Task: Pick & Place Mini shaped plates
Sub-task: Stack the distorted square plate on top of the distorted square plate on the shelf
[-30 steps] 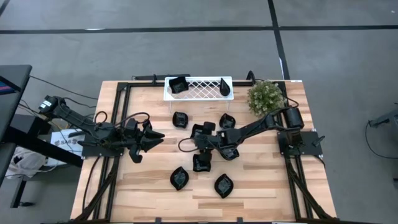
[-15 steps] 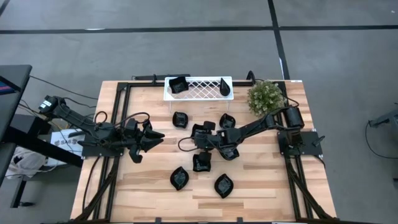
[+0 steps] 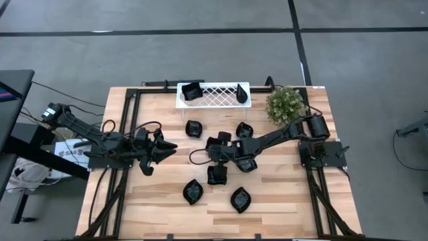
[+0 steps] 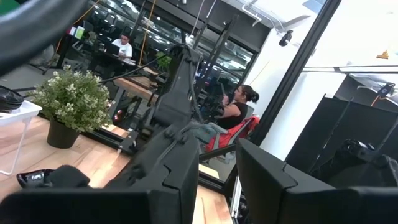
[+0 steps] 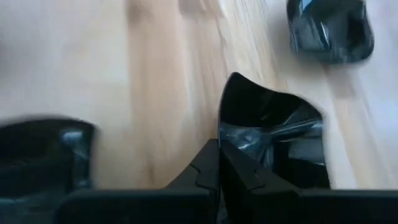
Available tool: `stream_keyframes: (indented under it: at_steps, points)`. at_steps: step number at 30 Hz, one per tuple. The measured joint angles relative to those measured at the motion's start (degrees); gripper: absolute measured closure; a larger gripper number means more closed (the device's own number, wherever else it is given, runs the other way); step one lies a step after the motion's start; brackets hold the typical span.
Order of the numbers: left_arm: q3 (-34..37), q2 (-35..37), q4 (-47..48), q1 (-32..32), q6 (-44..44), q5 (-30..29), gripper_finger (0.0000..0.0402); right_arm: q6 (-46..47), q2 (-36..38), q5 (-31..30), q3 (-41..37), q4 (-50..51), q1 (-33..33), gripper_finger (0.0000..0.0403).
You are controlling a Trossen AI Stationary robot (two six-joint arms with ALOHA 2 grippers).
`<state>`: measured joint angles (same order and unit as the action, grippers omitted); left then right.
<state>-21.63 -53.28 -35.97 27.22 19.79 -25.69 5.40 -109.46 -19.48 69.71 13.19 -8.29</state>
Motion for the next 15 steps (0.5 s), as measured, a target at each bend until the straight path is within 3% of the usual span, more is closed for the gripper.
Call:
stream_keyframes:
  at_steps: [15]
  points:
    - [0.0,0.0,0.2,0.0,-3.5,1.3,0.0293,-14.0,1.6,0.0,18.8,15.8,-1.9,0.0402]
